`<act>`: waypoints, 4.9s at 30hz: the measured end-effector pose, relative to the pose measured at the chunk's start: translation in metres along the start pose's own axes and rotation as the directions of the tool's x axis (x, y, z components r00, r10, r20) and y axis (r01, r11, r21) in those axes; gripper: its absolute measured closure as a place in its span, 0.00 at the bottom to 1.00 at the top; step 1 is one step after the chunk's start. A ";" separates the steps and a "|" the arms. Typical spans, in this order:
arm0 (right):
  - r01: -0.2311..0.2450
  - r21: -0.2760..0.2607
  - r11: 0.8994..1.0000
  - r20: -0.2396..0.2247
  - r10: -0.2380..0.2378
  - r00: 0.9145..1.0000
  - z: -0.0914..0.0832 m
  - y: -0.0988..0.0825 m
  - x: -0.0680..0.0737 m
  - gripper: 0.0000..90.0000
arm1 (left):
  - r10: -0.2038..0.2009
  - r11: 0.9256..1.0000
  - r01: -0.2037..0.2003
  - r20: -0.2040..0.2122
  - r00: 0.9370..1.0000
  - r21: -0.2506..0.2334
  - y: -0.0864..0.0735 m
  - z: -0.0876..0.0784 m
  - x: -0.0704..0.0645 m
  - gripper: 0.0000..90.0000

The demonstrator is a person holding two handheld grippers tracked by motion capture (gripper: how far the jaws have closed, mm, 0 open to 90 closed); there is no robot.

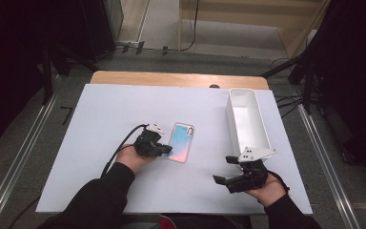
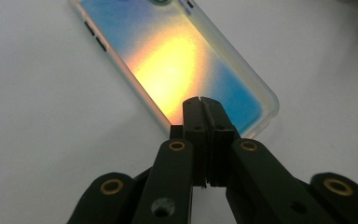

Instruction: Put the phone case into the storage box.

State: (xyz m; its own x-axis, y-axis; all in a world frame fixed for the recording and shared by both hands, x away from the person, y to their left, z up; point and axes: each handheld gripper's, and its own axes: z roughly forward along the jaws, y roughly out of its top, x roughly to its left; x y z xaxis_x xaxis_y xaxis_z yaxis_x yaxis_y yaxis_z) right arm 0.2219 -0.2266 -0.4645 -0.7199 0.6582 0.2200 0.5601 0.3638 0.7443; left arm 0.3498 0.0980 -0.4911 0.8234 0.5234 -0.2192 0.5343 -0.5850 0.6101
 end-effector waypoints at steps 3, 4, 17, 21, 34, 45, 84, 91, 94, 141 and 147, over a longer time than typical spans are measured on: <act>0.000 0.000 1.000 0.000 0.000 1.000 0.000 0.000 0.000 0.14 | -0.001 1.000 0.001 -0.007 1.000 0.005 0.000 -0.001 0.000 0.99; 0.000 0.001 1.000 0.001 0.000 1.000 0.000 0.000 0.000 0.14 | 0.000 1.000 0.001 -0.008 1.000 0.012 0.000 -0.001 0.001 0.99; -0.002 0.002 1.000 -0.001 0.002 1.000 0.000 0.000 0.000 0.14 | -0.024 0.999 0.024 -0.011 1.000 0.040 -0.005 -0.006 0.008 0.98; -0.001 0.003 1.000 -0.001 0.001 1.000 0.000 0.000 0.000 0.14 | -0.026 0.999 0.026 -0.010 1.000 0.048 -0.007 -0.008 0.010 0.98; -0.001 0.004 1.000 -0.002 0.001 1.000 0.000 -0.001 0.000 0.14 | -0.061 0.997 0.061 -0.005 0.998 0.054 -0.012 -0.015 0.015 0.97; 0.002 0.003 1.000 -0.004 -0.002 1.000 0.000 -0.001 0.000 0.14 | -0.071 0.996 0.070 0.017 0.997 0.063 -0.013 -0.017 0.017 0.96; 0.004 -0.019 1.000 -0.013 -0.005 1.000 0.000 -0.001 -0.002 0.14 | -0.043 0.987 0.057 0.095 0.995 -0.150 -0.044 -0.081 -0.006 0.41; 0.004 -0.021 1.000 -0.011 -0.004 1.000 0.000 -0.002 -0.002 0.14 | -0.030 0.983 0.044 0.082 0.996 -0.176 -0.054 -0.090 -0.009 0.37; 0.004 -0.022 1.000 -0.011 -0.004 1.000 0.000 -0.002 -0.002 0.14 | -0.032 0.981 0.046 0.075 0.997 -0.191 -0.059 -0.094 -0.009 0.36; 0.006 -0.026 1.000 -0.016 -0.006 1.000 0.001 -0.001 -0.001 0.14 | -0.028 0.980 0.034 0.033 0.999 -0.196 -0.072 -0.111 -0.005 0.30; 0.001 -0.030 1.000 -0.018 -0.002 1.000 0.000 -0.001 -0.001 0.14 | -0.034 0.980 0.038 0.020 0.999 -0.194 -0.065 -0.107 -0.003 0.30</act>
State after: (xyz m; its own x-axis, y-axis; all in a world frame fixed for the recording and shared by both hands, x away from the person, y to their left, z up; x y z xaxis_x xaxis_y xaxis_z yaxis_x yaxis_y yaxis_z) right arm 0.2221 -0.2280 -0.4652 -0.7283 0.6455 0.2298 0.5465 0.3449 0.7631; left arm 0.2919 0.2007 -0.4487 0.8082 0.5307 -0.2554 0.5177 -0.4334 0.7376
